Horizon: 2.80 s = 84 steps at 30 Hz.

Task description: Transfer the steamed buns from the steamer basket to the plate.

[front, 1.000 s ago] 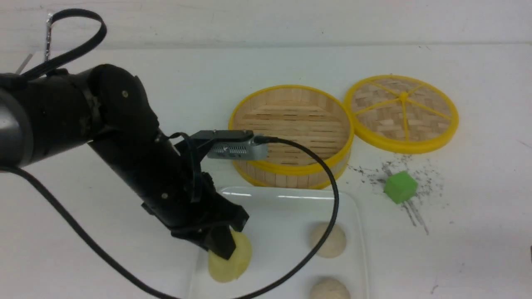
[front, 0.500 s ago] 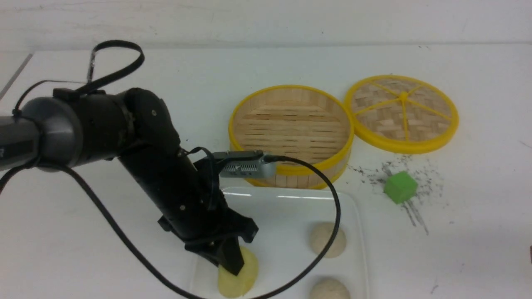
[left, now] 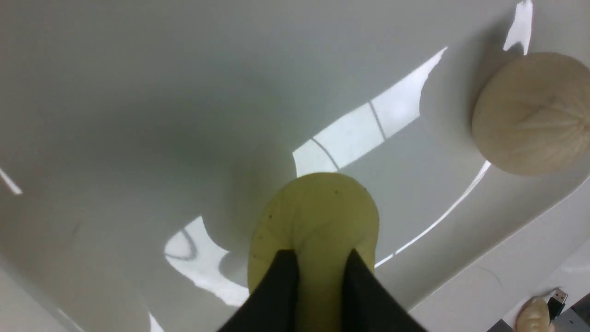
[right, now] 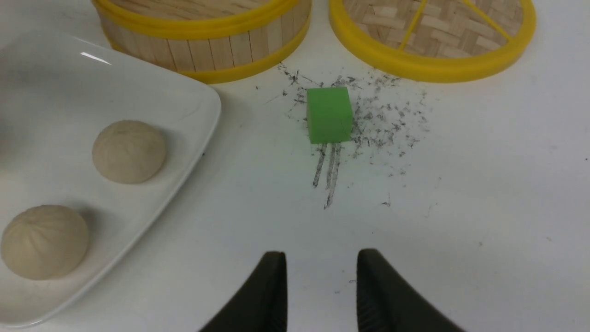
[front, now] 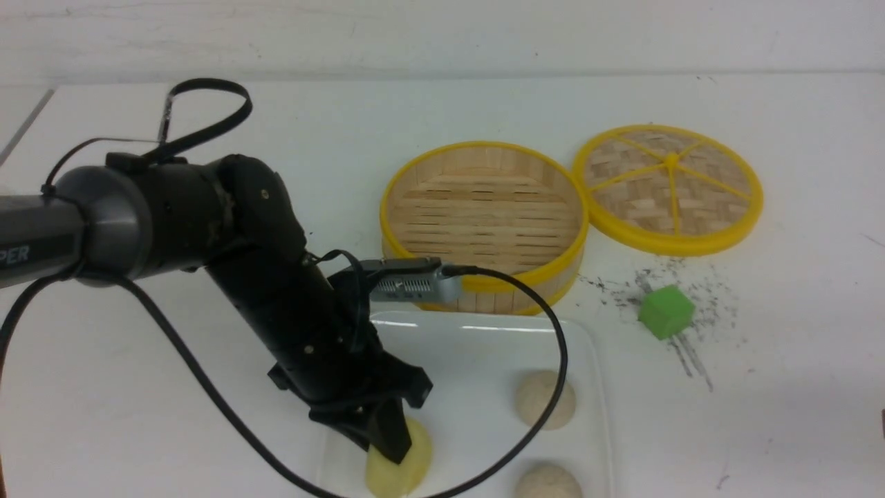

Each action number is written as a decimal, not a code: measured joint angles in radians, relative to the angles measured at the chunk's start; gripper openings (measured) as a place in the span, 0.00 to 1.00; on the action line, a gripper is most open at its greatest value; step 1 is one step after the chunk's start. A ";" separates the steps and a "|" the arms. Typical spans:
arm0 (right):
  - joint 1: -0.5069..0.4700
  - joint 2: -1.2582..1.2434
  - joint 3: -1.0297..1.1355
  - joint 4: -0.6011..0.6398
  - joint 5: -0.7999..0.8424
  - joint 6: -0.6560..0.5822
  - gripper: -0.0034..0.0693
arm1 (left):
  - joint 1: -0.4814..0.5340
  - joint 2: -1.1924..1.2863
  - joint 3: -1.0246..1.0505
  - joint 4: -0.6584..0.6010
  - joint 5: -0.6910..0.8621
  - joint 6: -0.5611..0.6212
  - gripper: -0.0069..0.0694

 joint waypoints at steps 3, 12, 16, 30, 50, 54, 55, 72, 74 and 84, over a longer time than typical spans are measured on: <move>0.000 0.000 0.000 0.000 0.000 0.000 0.38 | 0.000 0.000 0.000 0.000 0.001 0.001 0.42; 0.000 0.000 0.000 0.000 0.000 0.000 0.38 | 0.000 0.001 -0.042 0.002 0.049 0.004 0.63; 0.000 0.000 0.000 0.000 0.000 0.000 0.38 | 0.000 0.000 -0.133 0.023 0.096 0.002 0.63; 0.000 0.000 0.000 0.000 0.000 0.000 0.38 | 0.000 -0.060 -0.656 0.460 0.183 -0.155 0.63; 0.000 0.000 0.000 0.000 -0.002 0.000 0.38 | 0.000 -0.227 -0.758 0.733 -0.107 -0.370 0.51; 0.000 0.000 0.000 0.002 -0.005 0.000 0.38 | 0.000 -0.237 -0.758 0.737 -0.175 -0.370 0.51; 0.000 0.000 0.000 0.002 -0.008 0.000 0.38 | 0.000 -0.237 -0.758 0.740 -0.219 -0.370 0.51; 0.000 0.000 0.000 0.001 -0.008 0.000 0.38 | 0.000 -0.237 -0.758 0.645 -0.384 -0.374 0.45; 0.000 0.000 0.000 0.001 -0.008 0.000 0.38 | 0.000 -0.237 -0.758 0.666 -0.367 -0.374 0.44; 0.000 0.000 0.000 0.001 -0.012 0.000 0.38 | 0.000 -0.227 -0.758 0.782 -0.286 -0.400 0.44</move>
